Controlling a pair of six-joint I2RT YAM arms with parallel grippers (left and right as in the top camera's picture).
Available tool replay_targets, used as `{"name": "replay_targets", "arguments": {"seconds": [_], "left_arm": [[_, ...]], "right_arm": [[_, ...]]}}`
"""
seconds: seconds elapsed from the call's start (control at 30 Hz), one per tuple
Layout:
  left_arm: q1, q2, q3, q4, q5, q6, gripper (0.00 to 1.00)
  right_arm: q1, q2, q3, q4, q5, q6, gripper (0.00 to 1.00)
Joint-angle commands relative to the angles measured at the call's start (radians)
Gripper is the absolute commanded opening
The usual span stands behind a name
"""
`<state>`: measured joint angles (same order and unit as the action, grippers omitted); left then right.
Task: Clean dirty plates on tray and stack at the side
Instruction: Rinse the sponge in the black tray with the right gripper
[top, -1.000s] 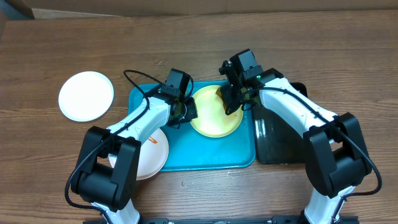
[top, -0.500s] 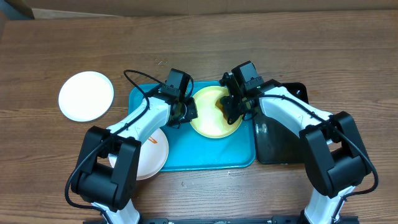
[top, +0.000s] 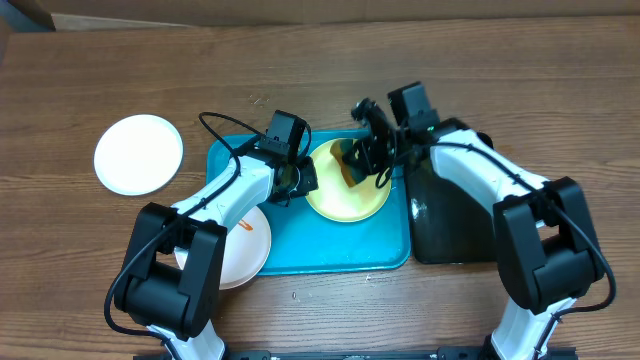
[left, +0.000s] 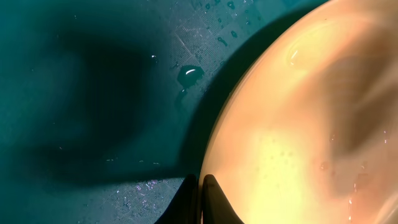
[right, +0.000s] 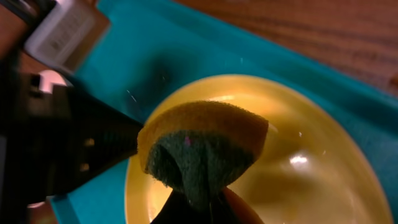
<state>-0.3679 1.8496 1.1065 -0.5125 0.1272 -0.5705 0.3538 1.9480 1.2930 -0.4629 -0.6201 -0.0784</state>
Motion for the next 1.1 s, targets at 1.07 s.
{"name": "replay_targets", "arguments": {"seconds": [1.07], "left_arm": [[-0.006,-0.004,-0.001,0.009,-0.023,0.018,0.13]], "right_arm": [[-0.232,-0.134,-0.103,-0.431,0.645,0.239,0.32]]}}
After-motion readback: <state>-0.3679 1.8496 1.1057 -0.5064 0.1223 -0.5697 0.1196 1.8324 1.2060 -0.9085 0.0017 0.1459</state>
